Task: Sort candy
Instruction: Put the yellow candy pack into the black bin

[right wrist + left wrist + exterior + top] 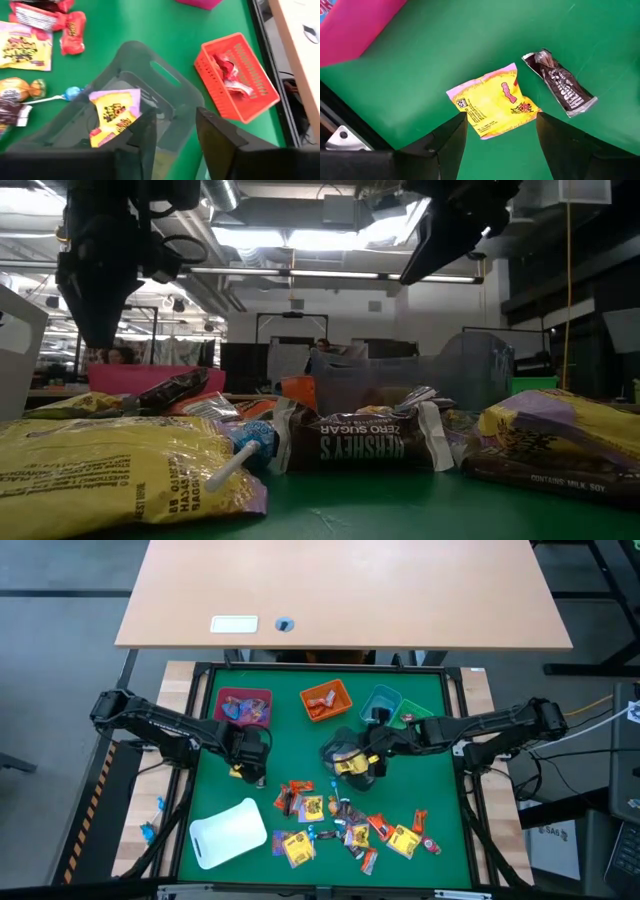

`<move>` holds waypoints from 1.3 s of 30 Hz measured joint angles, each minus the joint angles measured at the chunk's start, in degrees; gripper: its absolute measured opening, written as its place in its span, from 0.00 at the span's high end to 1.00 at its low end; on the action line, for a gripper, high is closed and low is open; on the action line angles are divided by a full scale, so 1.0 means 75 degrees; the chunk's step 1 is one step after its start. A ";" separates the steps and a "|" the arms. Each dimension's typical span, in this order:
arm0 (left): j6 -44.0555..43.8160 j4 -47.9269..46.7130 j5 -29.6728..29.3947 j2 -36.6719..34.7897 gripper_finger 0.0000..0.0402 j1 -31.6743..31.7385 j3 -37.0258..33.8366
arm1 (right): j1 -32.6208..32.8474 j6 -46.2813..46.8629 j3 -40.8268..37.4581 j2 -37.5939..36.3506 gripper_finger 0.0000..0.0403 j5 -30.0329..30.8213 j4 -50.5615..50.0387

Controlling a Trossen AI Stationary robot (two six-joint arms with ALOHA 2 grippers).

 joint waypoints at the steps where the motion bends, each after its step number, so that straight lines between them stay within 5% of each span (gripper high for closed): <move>1: -0.0074 -0.0011 0.0000 0.0000 0.44 0.0000 0.0000 | -0.0003 -0.0024 0.0000 0.0000 0.64 0.0045 -0.0056; 12: -0.1565 -0.0155 0.0065 0.0000 0.44 0.0000 -0.0259 | 0.0000 -0.0254 0.0000 0.0000 0.63 0.0135 -0.0609; 30: -0.2887 0.1789 -0.0029 0.0000 0.44 0.0009 -0.1703 | 0.0000 -0.0396 0.0000 -0.0003 0.63 0.0135 -0.0616; 39: -0.2890 0.2252 -0.0026 0.0000 0.60 0.0007 -0.1947 | 0.0000 -0.0396 0.0000 -0.0003 0.63 0.0135 -0.0613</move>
